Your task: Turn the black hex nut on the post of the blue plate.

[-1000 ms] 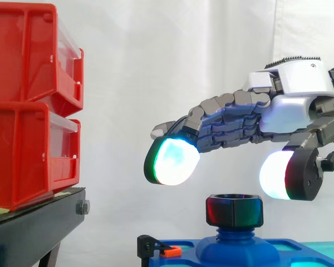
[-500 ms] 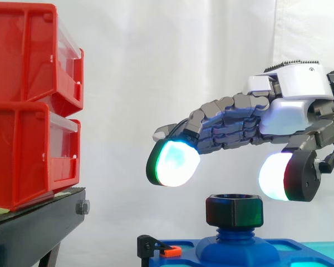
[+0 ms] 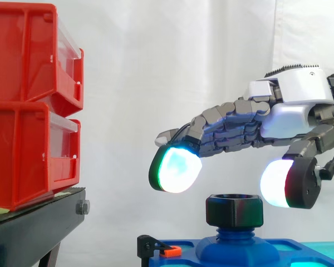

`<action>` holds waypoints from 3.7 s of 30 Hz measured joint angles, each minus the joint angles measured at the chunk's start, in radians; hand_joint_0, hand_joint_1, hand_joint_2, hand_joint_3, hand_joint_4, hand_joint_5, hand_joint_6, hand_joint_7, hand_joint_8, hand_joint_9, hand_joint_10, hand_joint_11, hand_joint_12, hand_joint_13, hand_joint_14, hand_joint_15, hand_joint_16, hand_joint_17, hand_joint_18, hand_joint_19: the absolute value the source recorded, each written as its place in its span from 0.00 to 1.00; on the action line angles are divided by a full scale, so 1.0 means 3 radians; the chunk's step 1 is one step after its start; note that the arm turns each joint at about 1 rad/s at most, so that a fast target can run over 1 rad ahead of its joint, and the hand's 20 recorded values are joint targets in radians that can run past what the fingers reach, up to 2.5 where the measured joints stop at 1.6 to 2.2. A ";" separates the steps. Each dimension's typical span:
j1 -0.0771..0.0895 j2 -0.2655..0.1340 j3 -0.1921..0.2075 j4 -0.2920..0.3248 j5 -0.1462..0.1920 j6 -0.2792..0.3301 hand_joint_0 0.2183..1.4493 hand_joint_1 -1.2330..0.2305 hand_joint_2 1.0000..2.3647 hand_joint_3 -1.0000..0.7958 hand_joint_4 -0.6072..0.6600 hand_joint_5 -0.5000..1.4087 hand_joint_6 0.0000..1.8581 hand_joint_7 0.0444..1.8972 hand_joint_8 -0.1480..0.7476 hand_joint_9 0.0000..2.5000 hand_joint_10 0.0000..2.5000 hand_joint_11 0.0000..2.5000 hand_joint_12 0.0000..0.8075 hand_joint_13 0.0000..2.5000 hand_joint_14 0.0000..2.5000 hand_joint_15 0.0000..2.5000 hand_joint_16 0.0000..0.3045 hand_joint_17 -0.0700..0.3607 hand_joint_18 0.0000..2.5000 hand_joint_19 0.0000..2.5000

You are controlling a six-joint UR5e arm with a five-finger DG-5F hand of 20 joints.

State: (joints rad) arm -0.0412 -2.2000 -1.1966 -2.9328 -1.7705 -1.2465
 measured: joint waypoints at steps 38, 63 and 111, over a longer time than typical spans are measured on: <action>-0.0025 0.0001 -0.0066 0.0046 -0.0004 -0.0009 0.16 0.33 0.00 0.28 0.51 0.10 0.27 0.33 0.35 0.00 0.00 0.00 0.43 0.00 0.00 0.00 0.18 0.45 0.00 0.01; -0.0050 0.0001 -0.0066 0.0045 -0.0039 -0.0043 0.16 0.35 0.00 0.28 0.57 0.11 0.27 0.36 0.36 0.00 0.00 0.00 0.43 0.00 0.00 0.00 0.18 0.44 0.00 0.01; -0.0060 0.0001 -0.0066 0.0056 -0.0060 -0.0043 0.25 0.33 0.00 0.28 0.60 0.12 0.27 0.44 0.33 0.00 0.00 0.00 0.39 0.00 0.00 0.00 0.15 0.40 0.00 0.02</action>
State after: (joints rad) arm -0.0592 -2.1997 -1.2165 -2.9159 -1.7885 -1.2594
